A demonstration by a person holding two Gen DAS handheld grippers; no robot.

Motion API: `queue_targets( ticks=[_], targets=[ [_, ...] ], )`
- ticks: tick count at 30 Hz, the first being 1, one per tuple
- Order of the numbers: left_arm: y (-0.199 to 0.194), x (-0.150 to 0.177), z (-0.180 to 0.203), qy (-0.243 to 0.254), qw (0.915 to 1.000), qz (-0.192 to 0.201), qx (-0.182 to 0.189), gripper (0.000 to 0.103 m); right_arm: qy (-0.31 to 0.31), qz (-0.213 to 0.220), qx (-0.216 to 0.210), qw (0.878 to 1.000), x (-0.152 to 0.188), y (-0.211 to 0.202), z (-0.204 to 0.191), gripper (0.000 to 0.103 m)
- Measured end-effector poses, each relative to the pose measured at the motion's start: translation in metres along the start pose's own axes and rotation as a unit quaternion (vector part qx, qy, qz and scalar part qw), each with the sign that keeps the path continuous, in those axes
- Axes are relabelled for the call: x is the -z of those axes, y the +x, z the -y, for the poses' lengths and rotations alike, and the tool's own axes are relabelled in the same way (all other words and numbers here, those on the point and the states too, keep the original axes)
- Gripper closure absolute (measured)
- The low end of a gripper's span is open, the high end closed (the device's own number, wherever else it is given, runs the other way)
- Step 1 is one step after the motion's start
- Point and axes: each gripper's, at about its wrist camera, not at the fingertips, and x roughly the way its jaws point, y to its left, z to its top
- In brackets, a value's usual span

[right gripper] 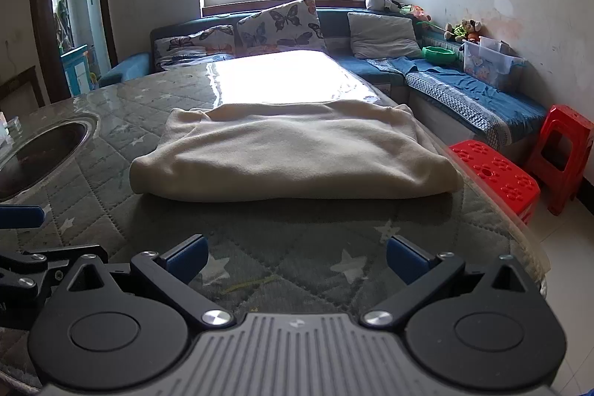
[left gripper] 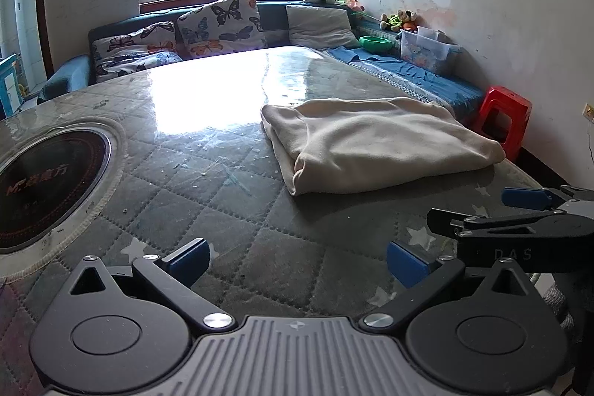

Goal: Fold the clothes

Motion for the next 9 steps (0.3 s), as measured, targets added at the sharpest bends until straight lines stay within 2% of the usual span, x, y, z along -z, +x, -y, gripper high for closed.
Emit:
queue_targets(
  ticks=[9],
  targets=[
    [0.0012,-0.003,0.0016,0.005,1.0,0.005,0.001,0.0,-0.002,-0.002,-0.002,1.0,-0.0004,0.0039,-0.0018,0.0]
  ],
)
